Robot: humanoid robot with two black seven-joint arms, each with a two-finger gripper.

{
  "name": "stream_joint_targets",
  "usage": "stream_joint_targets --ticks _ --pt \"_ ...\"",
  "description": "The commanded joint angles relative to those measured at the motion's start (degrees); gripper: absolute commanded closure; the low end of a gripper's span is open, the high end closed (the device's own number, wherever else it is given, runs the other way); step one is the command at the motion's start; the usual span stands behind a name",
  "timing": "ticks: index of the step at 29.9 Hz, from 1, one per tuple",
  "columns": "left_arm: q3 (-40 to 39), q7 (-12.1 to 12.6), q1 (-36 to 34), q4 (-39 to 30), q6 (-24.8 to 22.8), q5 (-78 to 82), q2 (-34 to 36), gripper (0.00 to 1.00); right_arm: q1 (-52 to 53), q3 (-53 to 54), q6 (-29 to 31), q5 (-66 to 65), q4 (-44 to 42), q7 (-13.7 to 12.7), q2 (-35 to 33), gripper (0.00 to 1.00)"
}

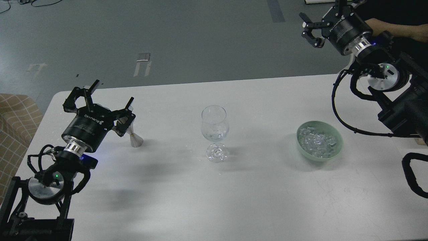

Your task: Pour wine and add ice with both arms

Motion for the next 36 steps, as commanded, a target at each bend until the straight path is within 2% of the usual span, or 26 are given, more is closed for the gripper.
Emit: stream_joint_targets --ticks 1,7,12,16,18,19,24,25,28,36 --pt "0.9 -0.1 -4.3 0.9 0.8 1.2 3.0 0.02 -2.3 -3.3 0.0 -3.7 7.0 0.0 -6.2 0.00" --pt "1.0 -0.1 -11.9 6.8 0.7 8.3 7.9 0.02 -6.8 -5.4 -3.3 -17.7 20.5 0.0 -18.1 0.00" --pt "4.6 -0.2 -18.5 13.1 0.4 15.8 7.9 0.02 -11.0 -6.1 -5.5 -33.1 31.9 0.4 -28.0 0.00" --pt "6.4 -0.5 -19.8 14.3 0.4 18.9 7.3 0.02 -16.4 -6.1 -12.0 -46.0 42.9 0.7 -35.4 0.01" --pt "6.6 -0.6 -20.2 14.4 0.4 19.2 7.0 0.03 -18.4 -6.1 -14.3 -50.2 45.7 0.8 -37.0 0.01" --pt "7.0 -0.7 -20.6 14.4 0.4 19.4 6.5 0.03 -20.2 -6.1 -17.3 -54.3 48.2 0.8 -38.2 0.01" --pt "7.5 -0.7 -21.0 14.6 0.3 21.8 5.2 0.03 -25.3 -6.1 -29.7 -70.2 51.6 0.9 -39.2 0.01" --pt "7.5 -0.7 -21.0 14.6 0.3 22.2 5.0 0.02 -26.8 -6.2 -33.8 -75.4 51.6 0.9 -38.8 0.01" --pt "7.5 -0.7 -20.9 14.6 0.3 22.2 4.6 0.03 -31.7 -6.2 -41.2 -84.8 50.7 0.9 -35.4 0.01" --pt "7.5 -0.7 -20.8 14.6 0.2 22.3 4.5 0.02 -35.8 -6.1 -47.3 -92.8 44.9 0.9 -29.0 0.02"
